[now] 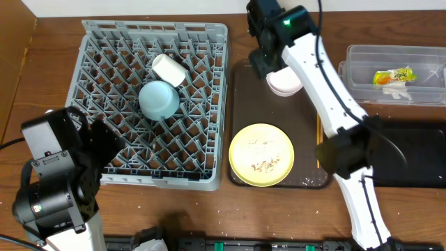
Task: Sort waste into correct bins and load items into the dishwasher
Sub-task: 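Reach the right gripper to the tray and grasp the pink bowl, then carry the pink bowl with the right gripper over the rack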
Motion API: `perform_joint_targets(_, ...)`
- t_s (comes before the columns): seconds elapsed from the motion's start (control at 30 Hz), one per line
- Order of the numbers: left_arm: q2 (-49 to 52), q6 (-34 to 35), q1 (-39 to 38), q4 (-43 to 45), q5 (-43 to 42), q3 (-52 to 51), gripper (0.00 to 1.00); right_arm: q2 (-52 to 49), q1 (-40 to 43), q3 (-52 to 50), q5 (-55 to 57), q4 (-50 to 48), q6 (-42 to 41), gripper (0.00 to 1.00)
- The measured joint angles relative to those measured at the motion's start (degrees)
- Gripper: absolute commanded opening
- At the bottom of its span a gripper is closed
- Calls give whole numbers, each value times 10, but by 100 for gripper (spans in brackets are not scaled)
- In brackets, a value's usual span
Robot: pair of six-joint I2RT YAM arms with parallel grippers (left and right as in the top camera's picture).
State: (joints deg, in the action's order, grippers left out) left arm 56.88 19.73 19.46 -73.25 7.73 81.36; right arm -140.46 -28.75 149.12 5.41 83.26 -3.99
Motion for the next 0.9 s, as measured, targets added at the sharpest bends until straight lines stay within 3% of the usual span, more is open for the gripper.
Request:
perform_joint_targets(0.3, 0, 0, 0, 0, 0, 0, 98, -124, 1, -2, -31, 2, 2, 45)
perform_joint_targets(0.5, 0, 0, 0, 0, 0, 0, 98, -144, 1, -7, -18, 6, -14, 1)
perform_joint_targets(0.7, 0, 0, 0, 0, 0, 0, 98, -133, 0, -7, -16, 33, -33, 1)
perform_joint_targets(0.9, 0, 0, 0, 0, 0, 0, 98, -47, -4, -9, -125, 36, -36, 1)
